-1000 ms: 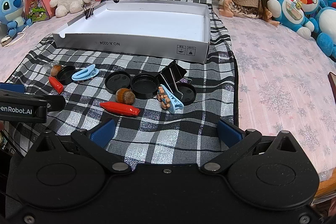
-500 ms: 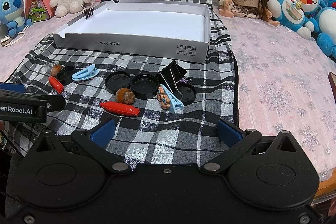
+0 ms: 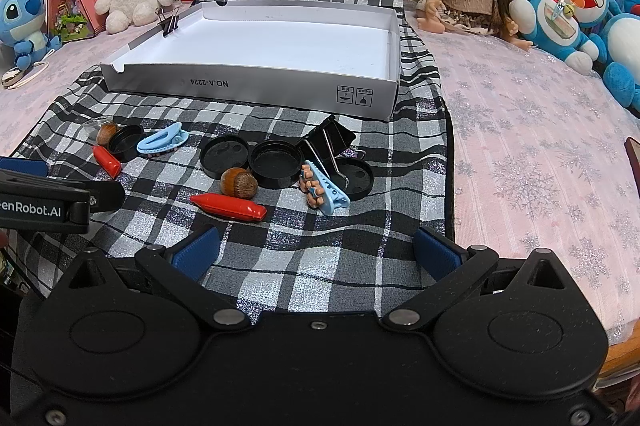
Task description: Organize rigid objects
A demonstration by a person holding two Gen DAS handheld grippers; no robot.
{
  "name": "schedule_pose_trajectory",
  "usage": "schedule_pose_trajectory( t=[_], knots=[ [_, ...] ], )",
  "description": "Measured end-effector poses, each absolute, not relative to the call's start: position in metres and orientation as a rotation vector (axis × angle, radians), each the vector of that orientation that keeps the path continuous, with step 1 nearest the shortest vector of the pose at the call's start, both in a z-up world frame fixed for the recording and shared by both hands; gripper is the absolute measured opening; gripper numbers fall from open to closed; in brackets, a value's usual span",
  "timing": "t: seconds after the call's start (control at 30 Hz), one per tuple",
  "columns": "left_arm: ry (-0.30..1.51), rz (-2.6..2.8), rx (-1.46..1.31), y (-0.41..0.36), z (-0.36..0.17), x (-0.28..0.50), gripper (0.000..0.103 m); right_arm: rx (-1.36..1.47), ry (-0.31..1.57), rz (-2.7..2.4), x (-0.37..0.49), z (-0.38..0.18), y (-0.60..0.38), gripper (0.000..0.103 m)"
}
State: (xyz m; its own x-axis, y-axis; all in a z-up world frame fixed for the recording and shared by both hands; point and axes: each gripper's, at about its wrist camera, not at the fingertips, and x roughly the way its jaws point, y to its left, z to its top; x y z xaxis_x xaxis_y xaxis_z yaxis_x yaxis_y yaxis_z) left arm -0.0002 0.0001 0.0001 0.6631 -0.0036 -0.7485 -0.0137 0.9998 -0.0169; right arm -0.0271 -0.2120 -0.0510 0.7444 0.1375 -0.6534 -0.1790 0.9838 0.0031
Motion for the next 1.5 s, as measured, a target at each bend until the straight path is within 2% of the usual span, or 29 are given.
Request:
schedule_pose_trajectory(
  t=[0.6,1.17,1.2,1.27,1.3,1.4,1.47,1.5],
  knots=[
    [0.846,0.005,-0.02,0.0,0.0,0.0,0.103,-0.061,0.707,0.174,-0.028,-0.051,-0.212,0.103],
    [0.764,-0.03,-0.022,0.004,-0.003,-0.014,0.103,-0.045,0.691,0.165,-0.034,-0.052,-0.213,0.103],
    [0.762,-0.031,-0.028,0.005,-0.003,-0.015,0.103,-0.044,0.69,0.167,-0.034,-0.05,-0.212,0.101],
    [0.755,-0.046,-0.032,0.005,-0.001,-0.017,0.099,-0.043,0.67,0.181,-0.037,-0.047,-0.212,0.091],
    [0.745,-0.052,-0.026,0.005,0.0,-0.019,0.097,-0.038,0.658,0.191,-0.039,-0.046,-0.212,0.089],
    [0.726,-0.074,-0.022,0.006,0.003,-0.021,0.086,-0.025,0.621,0.221,-0.044,-0.043,-0.212,0.085],
    [0.72,-0.092,-0.033,0.006,0.005,-0.022,0.078,-0.025,0.603,0.228,-0.048,-0.04,-0.21,0.075],
    [0.715,-0.099,-0.037,0.006,0.006,-0.023,0.076,-0.023,0.596,0.231,-0.048,-0.039,-0.21,0.073]
  ],
)
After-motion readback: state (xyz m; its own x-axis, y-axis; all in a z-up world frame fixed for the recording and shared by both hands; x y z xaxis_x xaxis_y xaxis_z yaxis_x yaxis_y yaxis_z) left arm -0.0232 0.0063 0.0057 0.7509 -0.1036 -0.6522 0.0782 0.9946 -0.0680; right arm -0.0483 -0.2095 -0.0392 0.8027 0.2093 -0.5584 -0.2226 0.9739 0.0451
